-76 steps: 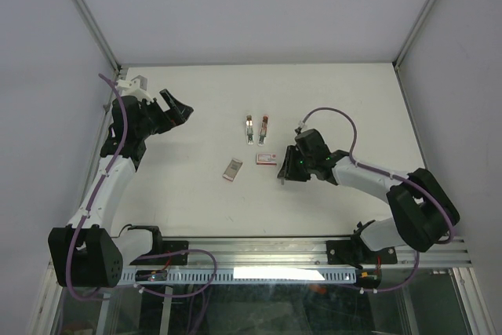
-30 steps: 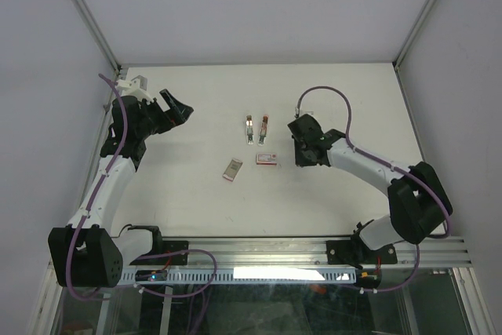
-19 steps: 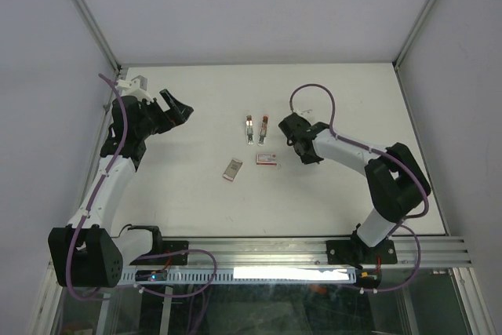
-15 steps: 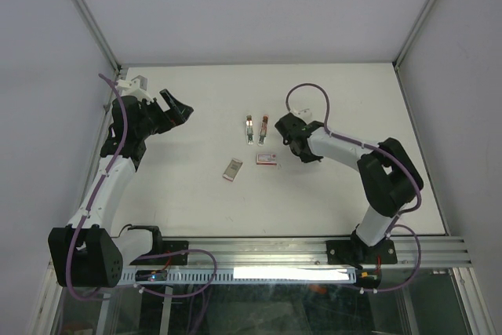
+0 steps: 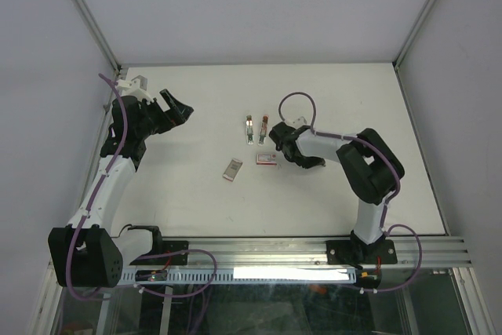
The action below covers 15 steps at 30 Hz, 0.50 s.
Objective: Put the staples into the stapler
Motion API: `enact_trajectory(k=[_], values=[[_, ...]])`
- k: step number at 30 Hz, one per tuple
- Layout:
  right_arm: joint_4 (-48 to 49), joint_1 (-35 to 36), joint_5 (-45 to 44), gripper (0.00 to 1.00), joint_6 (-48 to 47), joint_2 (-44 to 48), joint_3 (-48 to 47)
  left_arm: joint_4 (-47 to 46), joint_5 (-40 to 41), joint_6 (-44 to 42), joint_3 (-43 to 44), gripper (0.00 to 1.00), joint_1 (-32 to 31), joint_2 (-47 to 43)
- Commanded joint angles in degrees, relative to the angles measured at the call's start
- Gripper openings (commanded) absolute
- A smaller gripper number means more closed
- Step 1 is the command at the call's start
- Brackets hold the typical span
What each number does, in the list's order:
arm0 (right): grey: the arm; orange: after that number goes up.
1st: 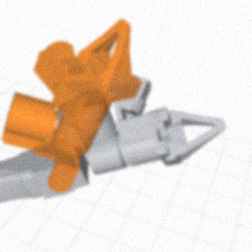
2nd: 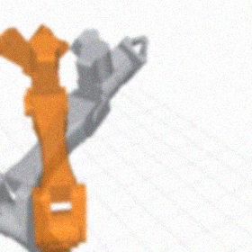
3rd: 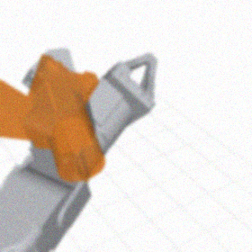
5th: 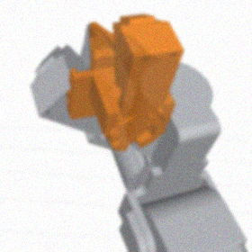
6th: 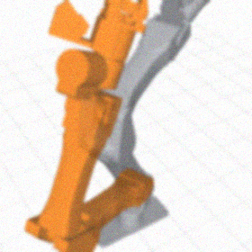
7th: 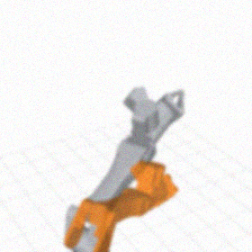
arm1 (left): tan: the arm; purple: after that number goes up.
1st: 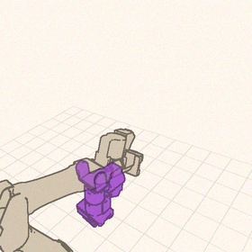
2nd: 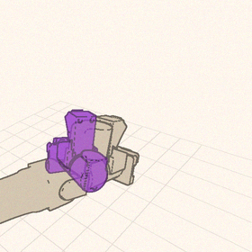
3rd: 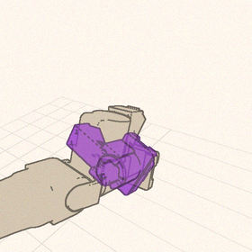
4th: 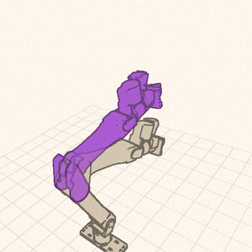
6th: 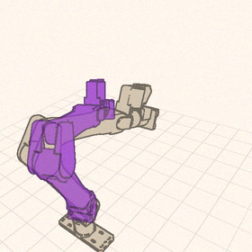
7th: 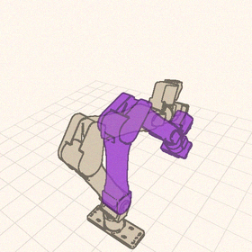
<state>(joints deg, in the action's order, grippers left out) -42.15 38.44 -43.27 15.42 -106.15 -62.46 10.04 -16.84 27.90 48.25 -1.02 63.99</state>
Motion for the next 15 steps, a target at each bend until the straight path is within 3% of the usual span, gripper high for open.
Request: enact_trajectory(k=[1, 15], values=[[-0.28, 1.17, -3.18, 0.09, 0.21, -1.74, -2.18, -2.62, -1.26, 0.75, 0.12, 0.97, 0.49, -1.14], [-2.73, 2.73, 2.24, 0.29, 2.10, -0.75, -3.90, -2.65, -1.44, 0.88, 0.15, 0.97, 0.55, -1.01]])
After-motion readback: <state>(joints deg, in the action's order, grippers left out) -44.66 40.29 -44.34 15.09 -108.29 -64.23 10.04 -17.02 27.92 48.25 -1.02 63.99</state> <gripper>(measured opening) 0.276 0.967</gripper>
